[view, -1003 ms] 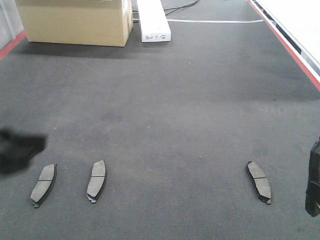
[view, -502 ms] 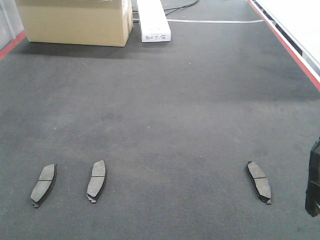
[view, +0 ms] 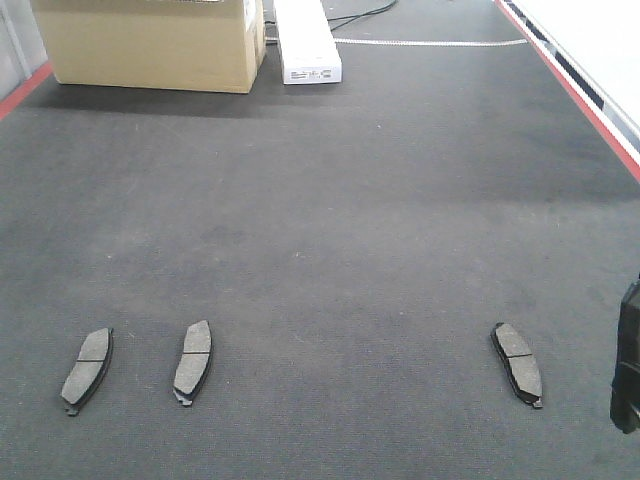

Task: Move and align brake pads A on conveyor
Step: 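Move the right gripper down beside the pad nearest the right arm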

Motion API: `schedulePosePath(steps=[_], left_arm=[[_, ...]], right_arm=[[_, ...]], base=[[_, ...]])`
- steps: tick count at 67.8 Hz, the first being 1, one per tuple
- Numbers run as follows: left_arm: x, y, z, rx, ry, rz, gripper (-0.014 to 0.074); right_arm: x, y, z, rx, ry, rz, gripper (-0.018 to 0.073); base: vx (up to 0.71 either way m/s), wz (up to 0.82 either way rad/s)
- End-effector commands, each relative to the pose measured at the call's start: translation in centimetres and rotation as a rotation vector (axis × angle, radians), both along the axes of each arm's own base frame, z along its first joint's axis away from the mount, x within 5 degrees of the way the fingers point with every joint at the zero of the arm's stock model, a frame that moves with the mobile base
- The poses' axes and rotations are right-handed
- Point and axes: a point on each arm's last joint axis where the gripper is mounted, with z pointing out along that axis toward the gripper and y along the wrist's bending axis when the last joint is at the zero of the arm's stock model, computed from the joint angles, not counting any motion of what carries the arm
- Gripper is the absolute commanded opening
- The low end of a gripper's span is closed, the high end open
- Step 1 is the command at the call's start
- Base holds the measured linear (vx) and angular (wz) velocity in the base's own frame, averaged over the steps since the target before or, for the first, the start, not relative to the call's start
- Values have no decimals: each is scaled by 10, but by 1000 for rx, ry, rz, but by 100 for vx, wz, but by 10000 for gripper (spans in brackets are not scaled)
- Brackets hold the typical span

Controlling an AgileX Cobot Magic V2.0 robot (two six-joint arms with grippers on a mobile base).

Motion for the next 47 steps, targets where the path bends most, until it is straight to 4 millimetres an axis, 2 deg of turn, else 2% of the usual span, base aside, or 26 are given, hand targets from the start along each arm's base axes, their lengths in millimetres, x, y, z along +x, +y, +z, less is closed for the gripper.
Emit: schedulePosePath(steps=[1,19,31,40,47], left_arm=[[1,0,12,-32,-65,1,396],[1,0,12,-32,-65,1,396],[1,0,12,-32,-65,1,396],[1,0,12,-32,-65,1,396],[1,0,12,-32,-65,1,396]], right_arm=[[1,1,19,34,-119,11,-4],[1,3,19,104,-91,20,-4],[12,10,21,146,-90,34,-4],[32,22,21,180,28,31,0],[56,34,23,161,171,22,6]], base=[[0,0],[0,0],[0,0],[0,0],[0,0]])
